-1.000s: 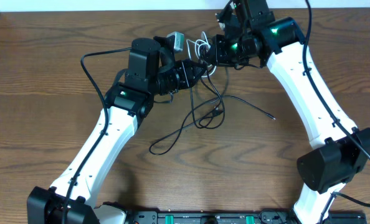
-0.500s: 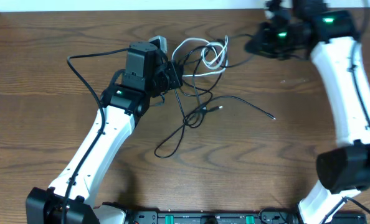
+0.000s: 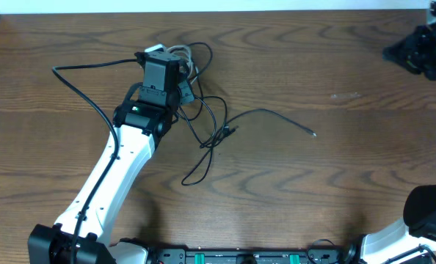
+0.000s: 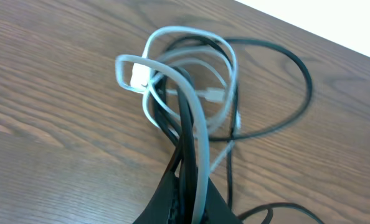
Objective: Untangle cables
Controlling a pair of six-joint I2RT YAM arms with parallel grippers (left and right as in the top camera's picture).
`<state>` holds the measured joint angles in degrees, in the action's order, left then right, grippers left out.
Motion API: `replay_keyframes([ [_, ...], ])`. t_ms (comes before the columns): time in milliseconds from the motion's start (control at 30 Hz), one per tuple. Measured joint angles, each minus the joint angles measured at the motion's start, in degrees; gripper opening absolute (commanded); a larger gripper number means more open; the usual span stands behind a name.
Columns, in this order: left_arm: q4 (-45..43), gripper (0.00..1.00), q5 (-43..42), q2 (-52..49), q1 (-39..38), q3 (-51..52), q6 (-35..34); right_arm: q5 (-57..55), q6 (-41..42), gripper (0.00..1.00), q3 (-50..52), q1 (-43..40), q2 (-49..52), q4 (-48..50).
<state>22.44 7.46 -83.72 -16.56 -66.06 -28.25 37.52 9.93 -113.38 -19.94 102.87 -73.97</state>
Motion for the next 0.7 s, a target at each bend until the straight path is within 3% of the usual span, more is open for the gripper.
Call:
replay_keyframes([
  [200, -0.8, 0.08, -1.5, 0.0, 0.0, 0.0, 0.5, 1.2, -1.8, 0.02, 0.0, -0.6, 0.0, -1.7],
  [333, -6.1, 0.08, -10.5, 0.0, 0.0, 0.1, 3.1, 1.5, -2.8, 0.20, 0.0, 1.9, 0.0, -1.9],
  [500, -19.1, 0.08, -29.9, 0.0, -0.1, 0.2, 4.7, 1.7, -3.7, 0.51, 0.0, 7.5, 0.0, -1.6],
  [700, -26.9, 0.08, -45.9, 0.0, -0.2, 0.2, 2.3, 1.7, -4.4, 0.59, 0.0, 13.8, 0.0, 1.0],
])
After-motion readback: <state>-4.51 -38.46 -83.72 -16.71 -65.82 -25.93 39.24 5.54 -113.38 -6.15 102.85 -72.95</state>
